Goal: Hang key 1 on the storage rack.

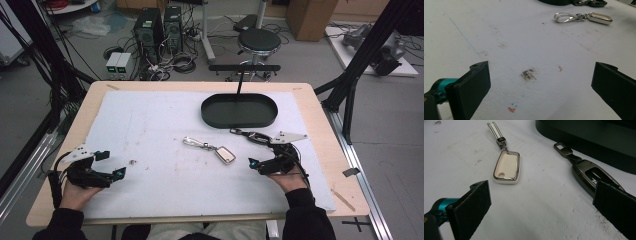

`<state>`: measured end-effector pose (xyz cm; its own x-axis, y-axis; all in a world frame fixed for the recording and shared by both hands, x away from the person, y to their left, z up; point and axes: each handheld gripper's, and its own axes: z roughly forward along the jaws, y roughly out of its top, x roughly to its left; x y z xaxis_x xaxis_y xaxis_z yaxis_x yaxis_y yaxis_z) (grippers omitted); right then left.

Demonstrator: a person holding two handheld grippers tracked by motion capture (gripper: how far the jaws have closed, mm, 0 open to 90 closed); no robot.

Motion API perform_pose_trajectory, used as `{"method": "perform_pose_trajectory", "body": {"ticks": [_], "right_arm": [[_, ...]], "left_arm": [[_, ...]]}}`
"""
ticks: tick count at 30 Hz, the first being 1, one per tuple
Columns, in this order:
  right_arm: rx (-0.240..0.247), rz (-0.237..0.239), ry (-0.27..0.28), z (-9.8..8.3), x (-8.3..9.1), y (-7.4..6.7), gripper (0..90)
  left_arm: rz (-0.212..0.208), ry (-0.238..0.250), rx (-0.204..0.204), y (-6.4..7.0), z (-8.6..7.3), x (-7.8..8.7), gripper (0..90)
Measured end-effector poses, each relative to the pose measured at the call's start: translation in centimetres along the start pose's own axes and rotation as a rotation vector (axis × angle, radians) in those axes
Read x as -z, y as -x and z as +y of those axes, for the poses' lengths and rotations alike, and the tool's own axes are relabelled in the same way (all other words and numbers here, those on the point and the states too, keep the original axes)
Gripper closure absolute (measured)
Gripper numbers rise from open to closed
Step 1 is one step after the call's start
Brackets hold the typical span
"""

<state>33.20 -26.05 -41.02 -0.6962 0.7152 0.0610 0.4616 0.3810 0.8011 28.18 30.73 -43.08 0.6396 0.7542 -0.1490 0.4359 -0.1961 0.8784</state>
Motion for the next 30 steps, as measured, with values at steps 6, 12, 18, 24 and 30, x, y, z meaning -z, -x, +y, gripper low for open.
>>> {"method": "perform_pose_trajectory", "body": {"ticks": [6,12,18,24,30], "right_arm": [[0.026,0.006,-0.005,1.1,-0.6,-0.4,0.9],[0.047,0.014,-0.022,2.0,-1.5,-0.8,0.9],[0.064,0.028,-0.038,3.2,-2.5,-1.3,0.9],[0.074,0.051,-0.055,4.4,-3.8,-1.5,0.9],[0.094,0.068,-0.071,5.6,-5.0,-1.9,0.9]], "left_arm": [[0.002,-0.002,0.0,0.0,0.0,0.0,2.7],[0.001,-0.002,-0.001,0.0,0.0,0.0,2.7],[-0.001,-0.002,0.003,0.0,0.0,0.0,2.7],[-0.002,-0.002,0.003,-0.1,0.0,0.0,2.7],[-0.004,0.0,0.005,-0.1,0.0,0.0,2.7]]}}
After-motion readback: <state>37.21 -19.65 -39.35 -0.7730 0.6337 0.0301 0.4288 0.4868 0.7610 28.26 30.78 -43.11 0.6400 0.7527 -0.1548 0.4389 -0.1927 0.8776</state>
